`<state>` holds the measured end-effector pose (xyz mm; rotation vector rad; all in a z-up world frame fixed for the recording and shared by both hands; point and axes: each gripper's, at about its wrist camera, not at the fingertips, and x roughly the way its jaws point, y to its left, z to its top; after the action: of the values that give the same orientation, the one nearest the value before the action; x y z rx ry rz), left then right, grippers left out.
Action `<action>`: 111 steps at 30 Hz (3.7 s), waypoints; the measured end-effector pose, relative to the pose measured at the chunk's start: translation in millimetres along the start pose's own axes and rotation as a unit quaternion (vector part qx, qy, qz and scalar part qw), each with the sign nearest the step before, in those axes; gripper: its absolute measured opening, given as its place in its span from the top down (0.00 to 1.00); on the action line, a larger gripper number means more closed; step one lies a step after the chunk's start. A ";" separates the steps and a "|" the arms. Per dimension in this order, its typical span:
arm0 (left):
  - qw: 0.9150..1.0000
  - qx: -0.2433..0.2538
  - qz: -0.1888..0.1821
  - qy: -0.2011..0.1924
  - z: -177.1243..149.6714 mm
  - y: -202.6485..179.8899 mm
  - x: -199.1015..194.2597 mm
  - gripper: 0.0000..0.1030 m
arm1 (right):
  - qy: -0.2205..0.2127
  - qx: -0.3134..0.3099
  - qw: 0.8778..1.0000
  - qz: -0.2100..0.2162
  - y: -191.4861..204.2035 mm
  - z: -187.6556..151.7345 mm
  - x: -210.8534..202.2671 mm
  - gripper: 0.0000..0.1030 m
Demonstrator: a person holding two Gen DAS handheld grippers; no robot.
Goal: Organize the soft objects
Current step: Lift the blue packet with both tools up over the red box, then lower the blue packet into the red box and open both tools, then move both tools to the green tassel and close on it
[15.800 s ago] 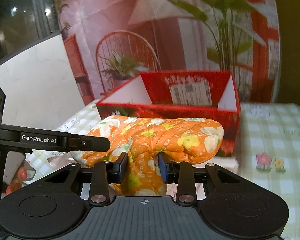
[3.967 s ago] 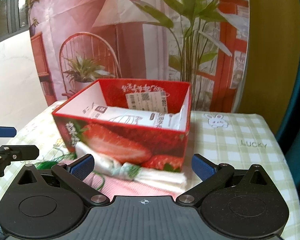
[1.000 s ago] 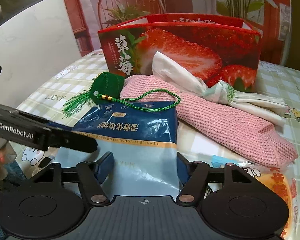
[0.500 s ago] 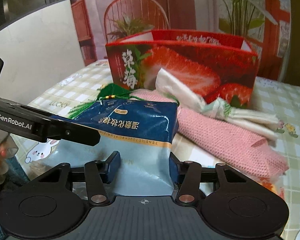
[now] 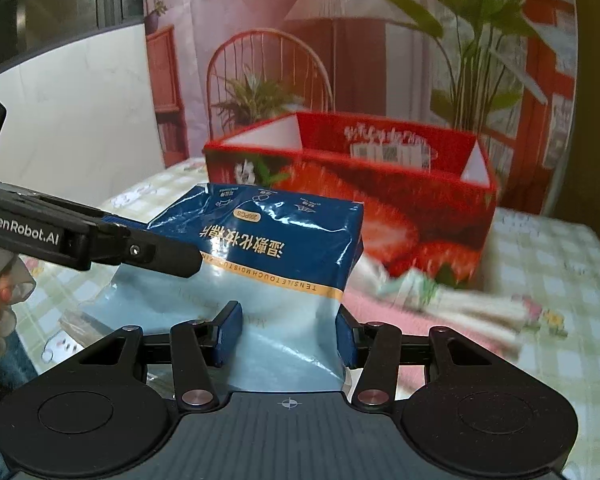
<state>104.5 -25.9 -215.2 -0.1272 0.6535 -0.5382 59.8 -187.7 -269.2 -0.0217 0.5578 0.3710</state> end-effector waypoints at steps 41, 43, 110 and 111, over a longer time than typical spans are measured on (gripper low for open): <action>0.998 0.004 0.052 -0.027 146.3 74.6 104.8 0.44 | -0.010 -0.049 0.997 -0.062 -61.9 172.7 157.8 0.61; 0.998 0.002 0.056 -0.022 145.8 78.9 109.1 0.44 | 0.001 -0.052 0.997 -0.062 -60.7 170.5 165.8 0.62; 0.991 -0.040 0.126 0.026 -5.1 48.6 25.4 0.30 | 0.035 0.063 0.997 -0.031 -0.9 9.6 47.8 0.53; 0.991 -0.042 0.124 0.029 -6.3 48.3 27.5 0.30 | 0.039 0.061 0.997 -0.030 1.0 5.4 48.6 0.53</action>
<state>139.9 1.7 -248.6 -0.1084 0.7368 -0.2744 100.3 -169.7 -289.9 0.0640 0.6537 0.2778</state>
